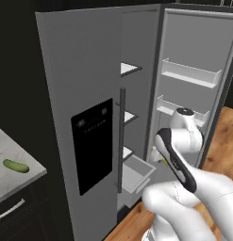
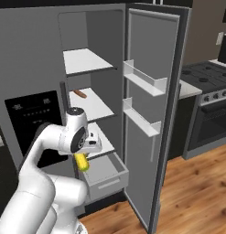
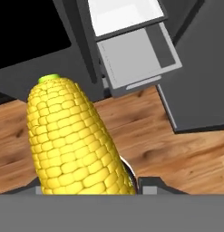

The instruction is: Place the cucumber and corn inside the fridge drawer. Close the drawer after placing the vegetables.

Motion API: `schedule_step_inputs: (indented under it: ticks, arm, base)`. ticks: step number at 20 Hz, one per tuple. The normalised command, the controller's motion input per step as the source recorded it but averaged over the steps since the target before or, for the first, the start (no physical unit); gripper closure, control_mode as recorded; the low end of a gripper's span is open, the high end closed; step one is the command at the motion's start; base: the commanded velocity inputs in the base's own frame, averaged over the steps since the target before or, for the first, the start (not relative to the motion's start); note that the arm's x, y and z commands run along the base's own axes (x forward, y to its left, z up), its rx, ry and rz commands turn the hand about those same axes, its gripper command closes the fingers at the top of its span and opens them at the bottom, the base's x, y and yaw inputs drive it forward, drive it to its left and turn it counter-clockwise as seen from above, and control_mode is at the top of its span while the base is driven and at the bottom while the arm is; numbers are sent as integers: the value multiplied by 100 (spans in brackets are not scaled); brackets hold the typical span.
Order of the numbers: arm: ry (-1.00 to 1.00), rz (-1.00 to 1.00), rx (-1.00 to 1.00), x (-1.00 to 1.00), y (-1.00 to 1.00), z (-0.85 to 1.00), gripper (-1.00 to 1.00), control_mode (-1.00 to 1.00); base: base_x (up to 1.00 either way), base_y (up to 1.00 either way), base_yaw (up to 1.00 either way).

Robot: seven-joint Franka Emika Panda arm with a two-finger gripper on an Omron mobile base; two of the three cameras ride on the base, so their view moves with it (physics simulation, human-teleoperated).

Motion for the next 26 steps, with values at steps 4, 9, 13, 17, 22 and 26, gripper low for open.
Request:
schedule_step_inputs:
  ticks: [4,9,13,17,22,26]
  arm:
    - [14,17,7,100,-9,-72,100,-100]
    - [8,17,9,100,-21,-47,100,-100]
    - [0,2,0,93,-1,-4,100,-100]
    - [2,2,0,95,0,-41,100,-100]
    - [0,2,0,47,0,-68,100,-100]
    - [-1,1,4,26,-25,-56,100,-100]
  base:
    - [0,0,0]
    - [0,0,0]
    - [0,0,0]
    - [0,0,0]
    - [0,0,0]
    - [0,0,0]
